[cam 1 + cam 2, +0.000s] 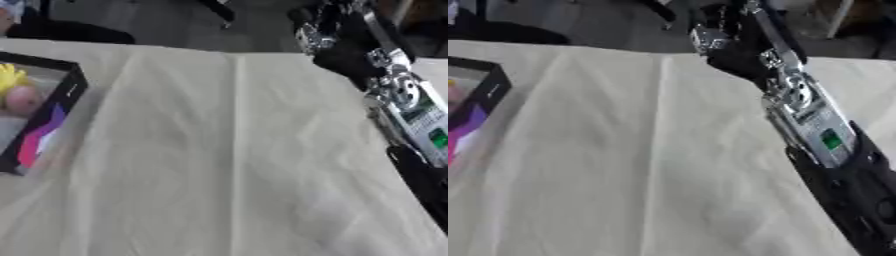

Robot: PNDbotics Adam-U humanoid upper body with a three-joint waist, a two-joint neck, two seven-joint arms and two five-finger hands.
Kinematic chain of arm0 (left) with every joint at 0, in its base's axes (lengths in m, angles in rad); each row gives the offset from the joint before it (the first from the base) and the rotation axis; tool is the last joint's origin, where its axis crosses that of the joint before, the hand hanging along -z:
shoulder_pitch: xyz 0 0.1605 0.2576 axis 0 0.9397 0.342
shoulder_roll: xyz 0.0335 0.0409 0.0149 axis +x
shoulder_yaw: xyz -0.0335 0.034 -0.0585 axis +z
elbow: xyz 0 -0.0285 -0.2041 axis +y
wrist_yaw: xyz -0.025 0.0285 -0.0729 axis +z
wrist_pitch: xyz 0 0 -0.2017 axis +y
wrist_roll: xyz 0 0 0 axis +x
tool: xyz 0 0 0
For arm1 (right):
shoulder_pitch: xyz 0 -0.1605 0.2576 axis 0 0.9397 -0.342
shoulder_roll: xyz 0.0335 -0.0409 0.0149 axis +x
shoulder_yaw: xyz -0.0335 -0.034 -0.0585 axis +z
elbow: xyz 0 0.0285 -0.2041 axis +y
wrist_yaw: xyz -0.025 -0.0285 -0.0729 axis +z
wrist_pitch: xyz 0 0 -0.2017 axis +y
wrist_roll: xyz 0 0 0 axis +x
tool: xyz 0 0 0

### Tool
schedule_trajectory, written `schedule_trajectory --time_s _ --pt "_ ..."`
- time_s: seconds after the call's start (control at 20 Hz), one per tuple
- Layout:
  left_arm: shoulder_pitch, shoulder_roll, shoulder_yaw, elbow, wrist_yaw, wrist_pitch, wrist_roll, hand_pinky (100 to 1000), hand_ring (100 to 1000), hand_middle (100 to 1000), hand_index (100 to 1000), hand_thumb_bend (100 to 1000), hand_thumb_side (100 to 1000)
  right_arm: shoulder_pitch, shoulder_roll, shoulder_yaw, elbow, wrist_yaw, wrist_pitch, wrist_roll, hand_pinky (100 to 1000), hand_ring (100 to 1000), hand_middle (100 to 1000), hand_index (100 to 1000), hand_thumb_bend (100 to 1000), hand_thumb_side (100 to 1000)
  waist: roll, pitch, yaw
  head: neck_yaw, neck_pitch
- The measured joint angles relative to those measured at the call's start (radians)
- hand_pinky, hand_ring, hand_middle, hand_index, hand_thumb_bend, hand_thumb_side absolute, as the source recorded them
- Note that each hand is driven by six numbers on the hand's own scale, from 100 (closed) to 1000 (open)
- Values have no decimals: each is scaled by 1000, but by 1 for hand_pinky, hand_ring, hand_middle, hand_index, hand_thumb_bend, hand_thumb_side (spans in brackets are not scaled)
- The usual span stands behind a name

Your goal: Pick up the objects with one hand, pass them to the other hand, and then place them into the box on the other side of the table.

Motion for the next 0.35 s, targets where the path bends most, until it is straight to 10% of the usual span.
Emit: schedule_trajectory --time_s 0.35 --pt "192 -100 63 -126 339 -256 139 807 663 719 781 655 657 70 -1 -69 25 -125 30 24 764 759 836 860 200 191 17 0 -17 -49 -10"
